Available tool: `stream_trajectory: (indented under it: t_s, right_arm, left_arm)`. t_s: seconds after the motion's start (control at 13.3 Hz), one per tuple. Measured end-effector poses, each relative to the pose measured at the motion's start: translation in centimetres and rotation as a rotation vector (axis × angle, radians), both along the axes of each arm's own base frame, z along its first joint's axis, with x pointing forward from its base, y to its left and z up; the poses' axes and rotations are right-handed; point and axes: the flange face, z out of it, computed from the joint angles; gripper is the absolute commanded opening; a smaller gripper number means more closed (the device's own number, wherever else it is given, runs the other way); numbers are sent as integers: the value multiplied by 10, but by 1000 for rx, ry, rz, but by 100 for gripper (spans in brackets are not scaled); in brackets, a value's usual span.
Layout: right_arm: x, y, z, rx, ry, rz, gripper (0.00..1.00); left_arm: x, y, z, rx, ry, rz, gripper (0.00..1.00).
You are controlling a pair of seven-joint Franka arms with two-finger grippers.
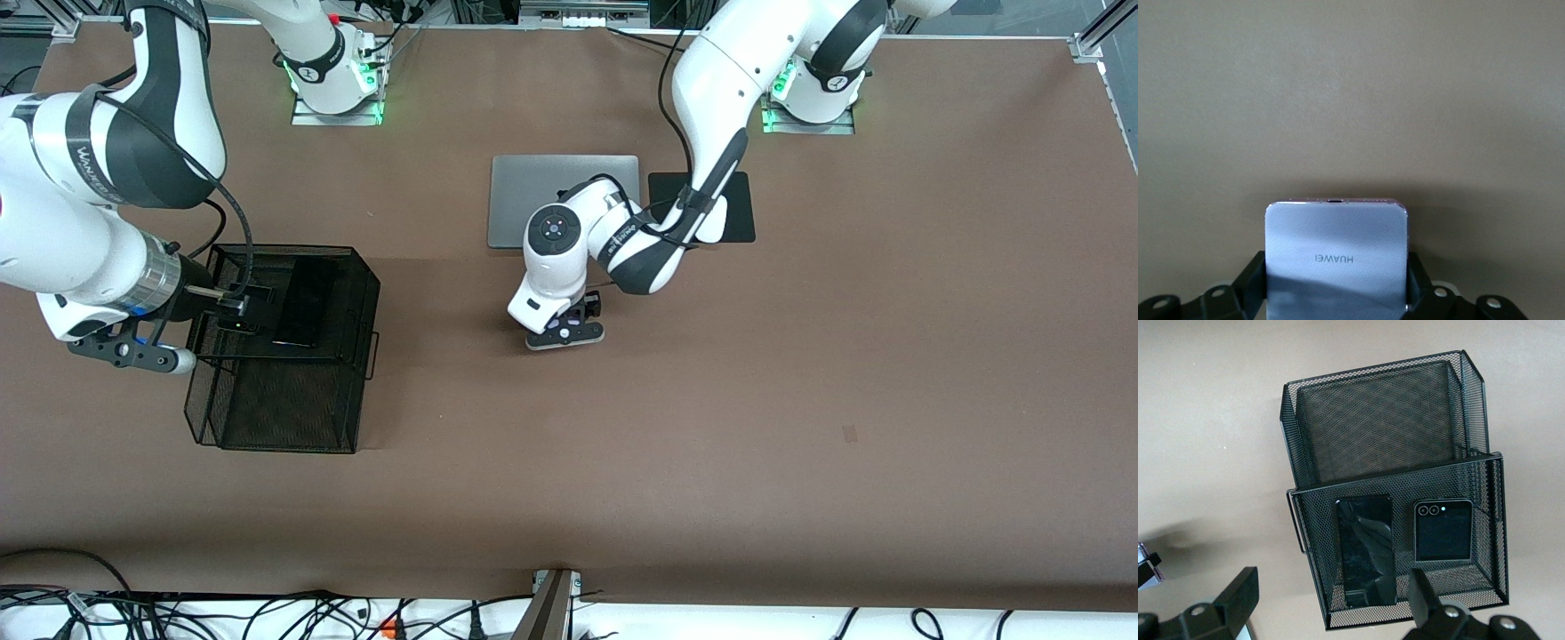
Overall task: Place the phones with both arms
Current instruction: 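Set the white phone on the table while the right gripper approaches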
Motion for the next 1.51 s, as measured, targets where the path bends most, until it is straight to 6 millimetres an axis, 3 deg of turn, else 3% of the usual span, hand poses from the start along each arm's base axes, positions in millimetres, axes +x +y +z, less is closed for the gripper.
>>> stream_trajectory:
  t_s: [0.08, 0.15, 0.23, 0.3, 0.53, 0.68, 0.9, 1.05, 1.21, 1.36, 1.51]
  right_arm:
    - [0, 0, 0, 0, 0, 0, 99]
    - [0, 0, 0, 0, 0, 0, 99]
    - [0, 0, 0, 0, 0, 0, 99]
    - [0, 0, 0, 0, 0, 0, 99]
    - [0, 0, 0, 0, 0, 0, 99]
    - [0, 0, 0, 0, 0, 0, 99]
    - [0, 0, 0, 0, 1, 0, 99]
    - [0, 1, 0, 1, 1, 1, 99]
    - [-1, 11, 0, 12, 1, 12, 99]
    - [-8, 53, 1, 54, 7, 1, 99]
    - [-24, 127, -2, 98, 15, -21, 99]
  left_arm:
    - [-1, -1, -2, 2, 1, 0, 0]
    - [-2, -1, -4, 4, 2, 0, 11]
    - [-4, -2, -8, 9, 4, -2, 62]
    - [-5, -3, -14, 11, -2, -4, 100]
    - [-7, -7, -26, 3, -26, -9, 100]
    - [0, -7, -19, -7, -47, -3, 100]
    - [41, 16, 30, 5, -59, 57, 100]
    - [71, 50, 78, 17, -55, 99, 100]
    - [87, 92, 118, 73, -2, 126, 100]
    - [99, 144, 154, 121, 57, 100, 100]
    - [106, 201, 191, 147, 100, 88, 100]
